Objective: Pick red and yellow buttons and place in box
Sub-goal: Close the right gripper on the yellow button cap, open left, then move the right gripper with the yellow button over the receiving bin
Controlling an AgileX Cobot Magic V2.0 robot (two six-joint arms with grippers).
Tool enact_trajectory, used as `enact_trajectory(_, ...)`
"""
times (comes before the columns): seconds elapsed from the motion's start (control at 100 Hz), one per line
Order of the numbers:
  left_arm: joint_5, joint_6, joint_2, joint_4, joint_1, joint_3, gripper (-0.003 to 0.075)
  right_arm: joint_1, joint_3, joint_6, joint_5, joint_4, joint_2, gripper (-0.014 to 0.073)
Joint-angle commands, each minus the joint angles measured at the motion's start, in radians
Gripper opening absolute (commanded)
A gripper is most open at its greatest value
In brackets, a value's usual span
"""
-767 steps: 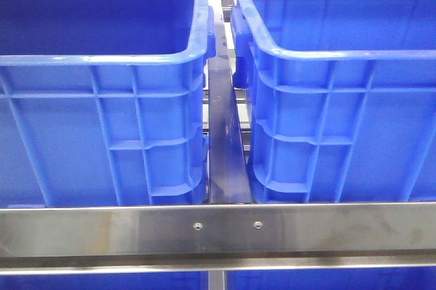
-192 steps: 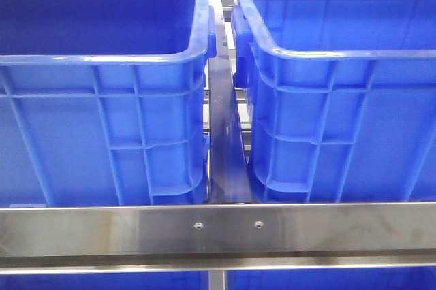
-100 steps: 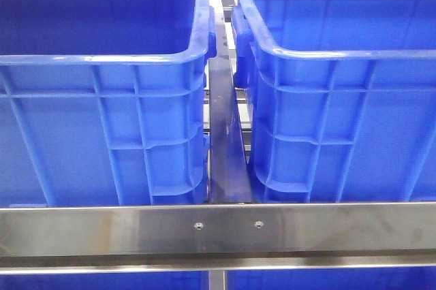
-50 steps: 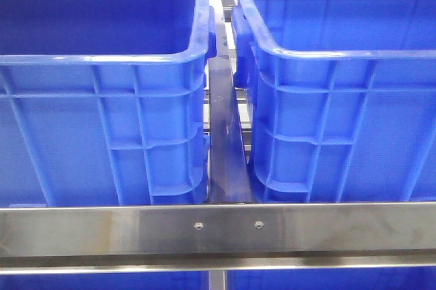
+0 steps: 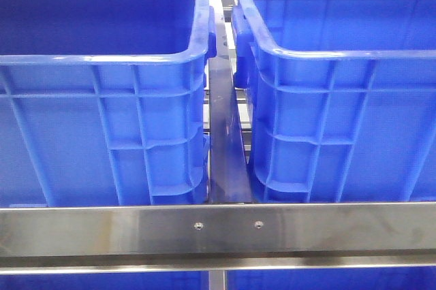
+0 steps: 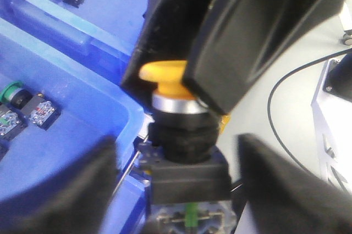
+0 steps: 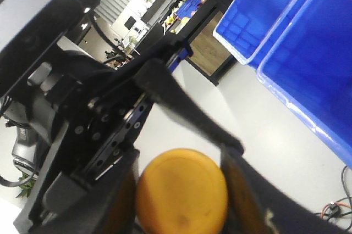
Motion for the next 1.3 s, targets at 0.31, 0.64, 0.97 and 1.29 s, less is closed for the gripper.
enact_trajectory(0.31, -0.057, -0.021, -0.051, 0.019, -0.008, -0.027, 0.0549, -0.002, -0.037, -0.005, -0.022, 0.078, -0.028, 0.0055)
enact_trajectory(0.64, -0.054, -0.241, -0.177, 0.321, 0.030, -0.025, 0.0548, -0.080, -0.037, -0.005, -0.092, 0.078, -0.028, 0.0055)
enact_trajectory(0.97, -0.140, -0.371, -0.243, 0.452, 0.154, 0.041, 0.0548, -0.123, -0.037, -0.005, -0.067, 0.078, -0.028, 0.0055)
enact_trajectory(1.29, -0.330, -0.501, -0.314, 0.508, 0.351, 0.252, 0.0548, -0.123, -0.037, -0.005, -0.067, 0.078, -0.028, 0.0055)
